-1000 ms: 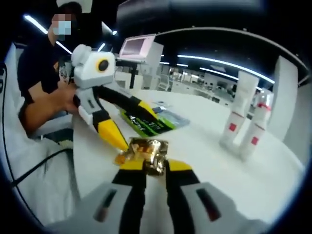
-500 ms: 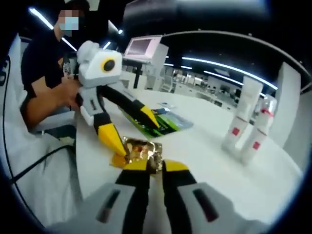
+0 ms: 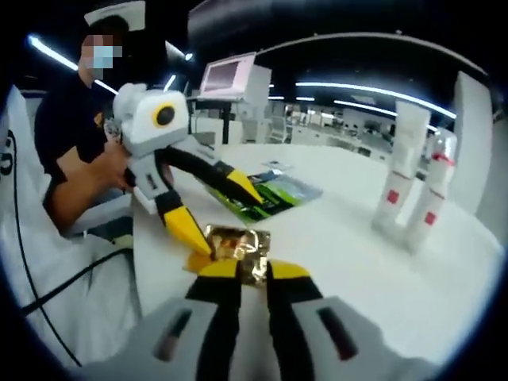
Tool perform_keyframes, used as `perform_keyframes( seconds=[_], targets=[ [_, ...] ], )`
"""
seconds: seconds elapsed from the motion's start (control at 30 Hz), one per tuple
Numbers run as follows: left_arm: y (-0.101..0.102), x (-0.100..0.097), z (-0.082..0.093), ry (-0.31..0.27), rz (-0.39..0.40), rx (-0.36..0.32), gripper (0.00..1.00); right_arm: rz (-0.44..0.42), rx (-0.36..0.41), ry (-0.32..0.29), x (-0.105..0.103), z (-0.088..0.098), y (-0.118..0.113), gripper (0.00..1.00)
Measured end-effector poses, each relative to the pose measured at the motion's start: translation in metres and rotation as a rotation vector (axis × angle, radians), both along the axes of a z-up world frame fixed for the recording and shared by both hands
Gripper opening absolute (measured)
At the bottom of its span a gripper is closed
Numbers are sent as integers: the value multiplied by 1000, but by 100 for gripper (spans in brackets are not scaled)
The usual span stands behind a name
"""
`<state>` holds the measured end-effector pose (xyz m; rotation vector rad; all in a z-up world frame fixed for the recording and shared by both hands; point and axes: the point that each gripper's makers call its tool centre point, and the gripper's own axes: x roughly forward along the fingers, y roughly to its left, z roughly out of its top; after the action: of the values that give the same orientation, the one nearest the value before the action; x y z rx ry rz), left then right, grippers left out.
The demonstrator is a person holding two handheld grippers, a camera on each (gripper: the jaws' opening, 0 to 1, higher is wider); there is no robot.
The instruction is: Arrange the skincare products in the storage area until every visible bottle or jar stands upright without overlapping.
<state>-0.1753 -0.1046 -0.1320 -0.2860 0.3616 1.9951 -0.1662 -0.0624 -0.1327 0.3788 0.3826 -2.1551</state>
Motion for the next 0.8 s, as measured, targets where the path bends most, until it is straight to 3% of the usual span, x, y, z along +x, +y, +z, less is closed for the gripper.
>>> perform_keyframes(
  seconds=[0.13, 0.23, 0.43, 0.8],
  targets=[
    [0, 0, 0, 8, 2, -7, 47, 12, -18, -47, 1, 0, 0, 23],
    [0, 0, 0, 12, -1, -9, 46, 31, -39, -99, 7, -2, -4, 25],
    [2, 1, 0, 14, -3, -7, 46, 64, -58, -115, 10, -1, -12, 33],
    [3, 0, 0, 22, -6, -7, 43, 57, -123, -163, 9, 0, -13, 28]
  ],
)
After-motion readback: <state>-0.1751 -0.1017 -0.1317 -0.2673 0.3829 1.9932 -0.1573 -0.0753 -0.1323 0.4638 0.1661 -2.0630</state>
